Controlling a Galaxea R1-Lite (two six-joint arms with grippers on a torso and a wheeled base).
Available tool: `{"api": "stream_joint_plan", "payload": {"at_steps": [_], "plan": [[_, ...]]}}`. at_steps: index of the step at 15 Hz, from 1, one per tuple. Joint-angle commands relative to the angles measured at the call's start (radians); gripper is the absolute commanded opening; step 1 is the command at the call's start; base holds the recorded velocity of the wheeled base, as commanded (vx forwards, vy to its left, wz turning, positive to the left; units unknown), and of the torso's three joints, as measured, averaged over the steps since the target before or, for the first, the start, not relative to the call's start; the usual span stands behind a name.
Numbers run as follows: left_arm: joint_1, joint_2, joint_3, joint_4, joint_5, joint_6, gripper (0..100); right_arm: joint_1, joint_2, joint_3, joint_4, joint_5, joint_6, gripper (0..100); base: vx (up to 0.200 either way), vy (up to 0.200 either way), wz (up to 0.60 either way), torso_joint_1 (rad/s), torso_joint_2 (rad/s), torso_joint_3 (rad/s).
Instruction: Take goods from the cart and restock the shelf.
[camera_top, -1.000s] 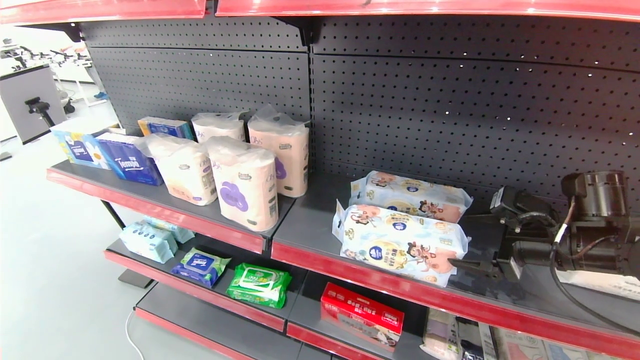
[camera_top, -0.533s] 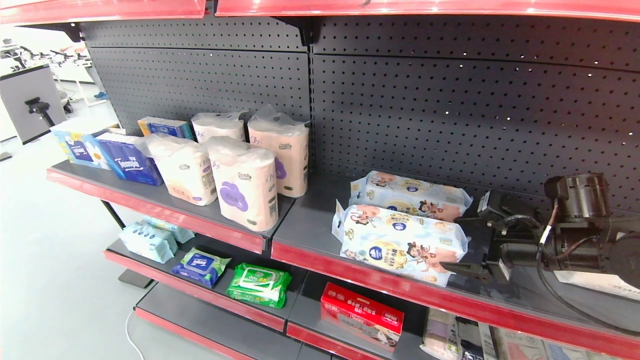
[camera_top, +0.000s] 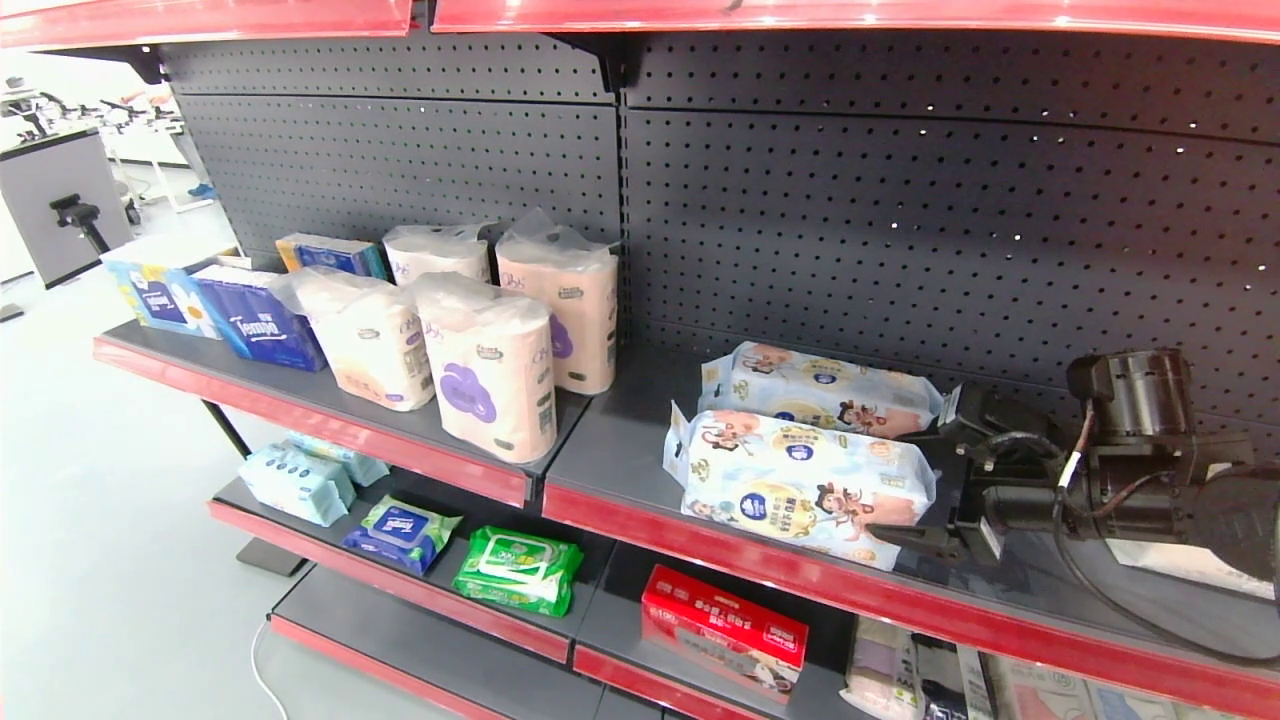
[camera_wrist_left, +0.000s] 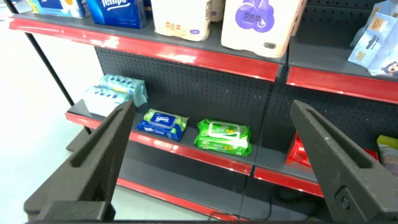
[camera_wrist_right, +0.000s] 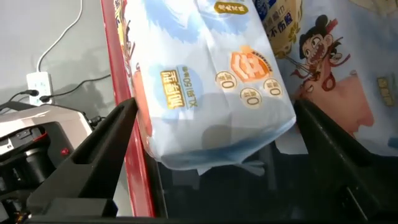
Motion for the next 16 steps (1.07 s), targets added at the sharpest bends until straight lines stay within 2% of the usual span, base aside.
{"api": "stream_joint_plan", "payload": {"at_steps": [1,9,16], "plan": [[0.001,0.0,0.0,0.0,0.0,0.0,100,0.002,0.003,0.0,0.0,0.0,-0.002,0,0.0,0.0,0.0,0.0,0.0,0.0],[0.001,0.0,0.0,0.0,0.0,0.0,100,-0.002,-0.005,0.015,0.0,-0.003,-0.009,0,0.0,0.0,0.0,0.0,0.0,0.0],[0.001,0.0,0.0,0.0,0.0,0.0,100,-0.006,-0.039,0.048,0.0,-0.061,-0.011,0,0.0,0.0,0.0,0.0,0.0,0.0]]}}
